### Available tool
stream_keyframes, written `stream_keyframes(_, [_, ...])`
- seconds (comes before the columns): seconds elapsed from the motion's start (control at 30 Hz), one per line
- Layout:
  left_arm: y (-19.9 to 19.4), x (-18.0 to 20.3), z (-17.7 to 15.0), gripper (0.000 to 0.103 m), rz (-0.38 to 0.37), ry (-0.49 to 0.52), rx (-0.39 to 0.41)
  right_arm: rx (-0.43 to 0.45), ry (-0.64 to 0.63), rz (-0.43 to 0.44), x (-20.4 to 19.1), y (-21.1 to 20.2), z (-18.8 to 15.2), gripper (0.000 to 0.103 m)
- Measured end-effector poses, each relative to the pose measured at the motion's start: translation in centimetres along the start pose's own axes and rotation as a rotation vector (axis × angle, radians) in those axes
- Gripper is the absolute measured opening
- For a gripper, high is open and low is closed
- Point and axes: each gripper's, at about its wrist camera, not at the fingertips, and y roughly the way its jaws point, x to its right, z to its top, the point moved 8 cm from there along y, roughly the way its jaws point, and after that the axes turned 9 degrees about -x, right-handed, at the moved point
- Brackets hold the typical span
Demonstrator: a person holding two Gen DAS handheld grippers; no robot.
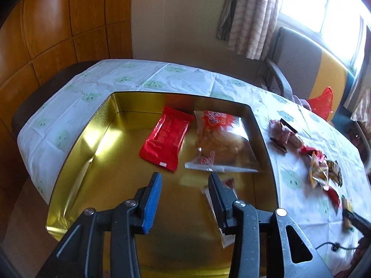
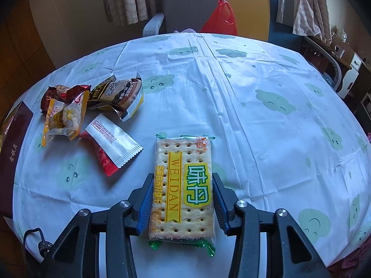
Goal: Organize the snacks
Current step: 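Carry the WEIDAN cracker pack into the gold tin and release it with the right tool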
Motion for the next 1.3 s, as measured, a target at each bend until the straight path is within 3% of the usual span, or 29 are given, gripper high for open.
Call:
stream_keyframes(0.73, [-0.8, -0.6, -1.8, 0.054, 0.041, -0.003, 0.025, -0.002, 0.024, 0.01, -0.3, -0.9, -0.4, 0.047])
stream_keyframes(0.87, [-0.7, -1.3, -1.6, 0.054, 0.057, -0.017, 0.036, 0.054, 0.04, 0.038, -1.1, -3.4, 0.1, 0.047])
stream_keyframes(1.03, [-0.6, -2.9, -1.1, 0.054, 0.082, -0.055, 0.042, 0.082, -0.053, 0.187, -6.5, -6.5, 1.0, 0.047])
stream_keyframes(1.13, [-0.7, -4.0, -0.9, 0.054, 0.097, -0.079, 0.049, 0.061, -0.15, 0.319, -12.3, -7.7, 0.8, 0.047])
stream_keyframes(1.3, [-0.6, -5.6, -0.6, 0.054, 0.114, -0.114, 0.053, 0.03, -0.359, 0.466, -23.4, -9.1, -0.6, 0.047])
